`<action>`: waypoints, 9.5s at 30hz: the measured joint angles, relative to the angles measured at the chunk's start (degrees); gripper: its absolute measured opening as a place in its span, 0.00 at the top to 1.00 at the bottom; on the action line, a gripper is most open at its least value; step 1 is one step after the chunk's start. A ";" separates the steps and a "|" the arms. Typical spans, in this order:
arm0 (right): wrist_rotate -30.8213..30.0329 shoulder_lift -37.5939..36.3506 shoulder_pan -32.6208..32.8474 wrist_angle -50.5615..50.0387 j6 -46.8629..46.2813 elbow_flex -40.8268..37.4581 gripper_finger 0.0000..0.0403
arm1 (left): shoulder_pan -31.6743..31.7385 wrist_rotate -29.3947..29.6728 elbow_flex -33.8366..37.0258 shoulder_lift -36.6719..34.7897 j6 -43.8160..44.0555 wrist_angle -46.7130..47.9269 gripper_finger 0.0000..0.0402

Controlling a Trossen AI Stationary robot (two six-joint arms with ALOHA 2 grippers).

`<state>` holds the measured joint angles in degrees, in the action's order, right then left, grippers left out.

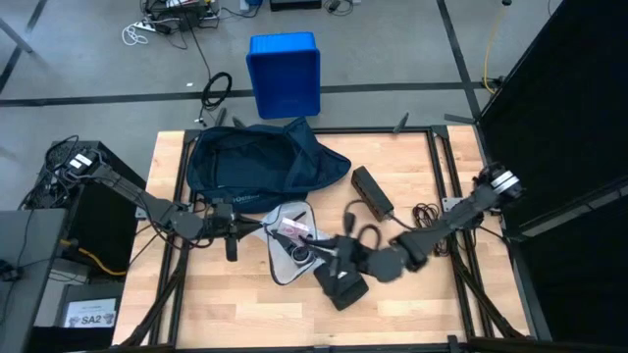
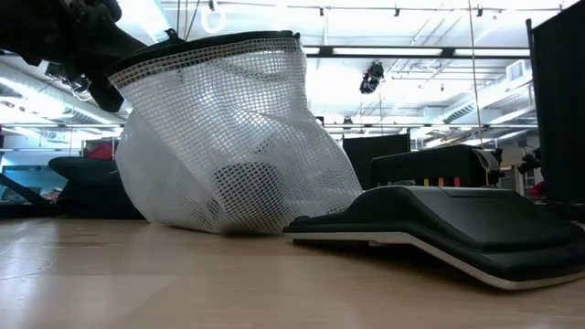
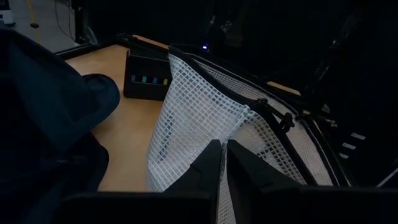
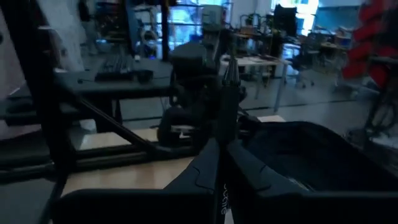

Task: Unpack backpack
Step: Put the black pen into the white mesh envelope, then put the black calculator into the white mesh envelope

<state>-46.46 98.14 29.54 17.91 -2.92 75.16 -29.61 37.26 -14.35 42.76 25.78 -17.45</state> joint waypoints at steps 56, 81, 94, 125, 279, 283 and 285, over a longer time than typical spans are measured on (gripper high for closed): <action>1.32 18.68 14.56 -22.96 -38.20 -0.05 0.67 | 0.00 0.00 0.00 0.00 -0.02 -1.09 1.00; 8.15 7.68 24.38 -49.00 -64.60 -0.14 0.84 | -0.01 0.00 0.00 0.00 0.00 -1.05 1.00; 29.01 10.01 24.45 -11.79 -55.95 -2.36 0.77 | -0.02 -0.04 0.00 -0.02 0.00 -0.93 1.00; 23.11 19.17 22.78 -105.87 -78.56 34.64 0.93 | -0.02 0.03 -0.02 0.48 0.00 -1.30 1.00; 24.22 19.55 3.48 -71.54 -54.62 10.99 0.68 | 0.00 0.01 0.02 0.50 -0.02 -1.05 1.00; 28.21 19.29 5.54 -71.57 -56.53 10.99 0.73 | -0.01 0.02 0.02 0.50 -0.02 -1.05 1.00; 29.91 19.23 6.97 -71.82 -58.04 11.01 0.74 | 0.00 0.00 0.02 0.48 0.00 -1.05 1.00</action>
<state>-16.55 117.37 36.51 -53.91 -60.96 86.17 -29.61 37.26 -14.33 43.25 25.78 -18.50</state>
